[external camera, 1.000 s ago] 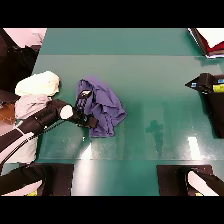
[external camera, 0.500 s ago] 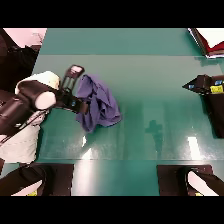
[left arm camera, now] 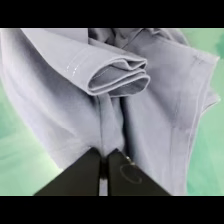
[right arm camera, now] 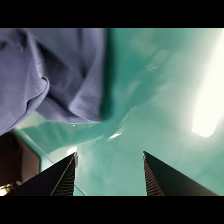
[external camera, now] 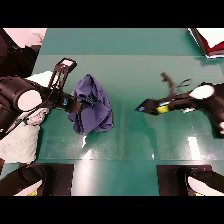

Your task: Fold the shirts.

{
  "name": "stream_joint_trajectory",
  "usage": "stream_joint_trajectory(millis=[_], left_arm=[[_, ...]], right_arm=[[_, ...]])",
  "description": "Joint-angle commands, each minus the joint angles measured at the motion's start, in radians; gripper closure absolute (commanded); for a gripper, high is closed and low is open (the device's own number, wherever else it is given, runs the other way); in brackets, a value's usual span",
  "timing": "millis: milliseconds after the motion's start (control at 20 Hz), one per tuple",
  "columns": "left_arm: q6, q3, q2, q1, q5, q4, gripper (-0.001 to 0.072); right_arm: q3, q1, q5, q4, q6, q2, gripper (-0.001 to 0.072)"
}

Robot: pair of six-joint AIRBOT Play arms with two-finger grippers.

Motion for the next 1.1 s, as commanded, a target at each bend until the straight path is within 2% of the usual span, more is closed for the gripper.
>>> stream_joint_trajectory(millis=[0, 250, 350, 450, 500, 600, 650, 700, 800, 850, 950, 1050], left_arm=[[-0.002, 0.001, 0.002, 0.0, -0.03, -0.002, 0.068], [-0.003, 0.001, 0.002, 0.0, -0.054, -0.002, 0.068], [-0.006, 0.001, 0.002, 0.0, -0.055, -0.002, 0.068], [-0.006, 0.001, 0.002, 0.0, -0.055, -0.002, 0.068], [-0.006, 0.001, 0.002, 0.0, -0.055, -0.002, 0.068], [-0.005, 0.001, 0.002, 0.0, -0.054, -0.002, 0.068], [-0.005, 0.001, 0.002, 0.0, -0.052, -0.002, 0.068], [-0.005, 0.001, 0.002, 0.0, -0.051, 0.003, 0.068], [0.024, 0.003, 0.002, 0.0, -0.05, 0.06, 0.068], [0.034, 0.005, 0.003, 0.0, -0.053, 0.111, 0.0681], [0.046, 0.008, 0.003, 0.0, -0.042, 0.214, 0.0681], [0.066, 0.005, 0.002, 0.0, 0.019, 0.211, 0.0681]], right_arm=[[-0.009, 0.219, -0.16, 0.131, -0.055, -0.17, 0.0233], [0.161, 0.366, -0.176, 0.13, -0.054, -0.356, 0.0234], [0.202, 0.394, -0.164, 0.13, -0.053, -0.405, 0.0287], [0.218, 0.406, -0.153, 0.127, -0.054, -0.433, 0.0289], [0.217, 0.406, -0.153, 0.124, -0.054, -0.435, 0.0353], [0.216, 0.402, -0.152, 0.094, -0.054, -0.433, 0.0599], [0.216, 0.396, -0.152, 0.072, -0.054, -0.432, 0.069], [0.216, 0.388, -0.151, 0.04, -0.053, -0.424, 0.0691], [0.216, 0.343, -0.14, -0.113, 0.019, -0.371, 0.0691], [0.216, 0.303, -0.114, -0.242, 0.083, -0.323, 0.0691], [0.216, 0.203, -0.02, -0.487, 0.187, -0.209, 0.0691], [0.216, 0.077, 0.096, -0.645, 0.216, -0.085, 0.0691]])
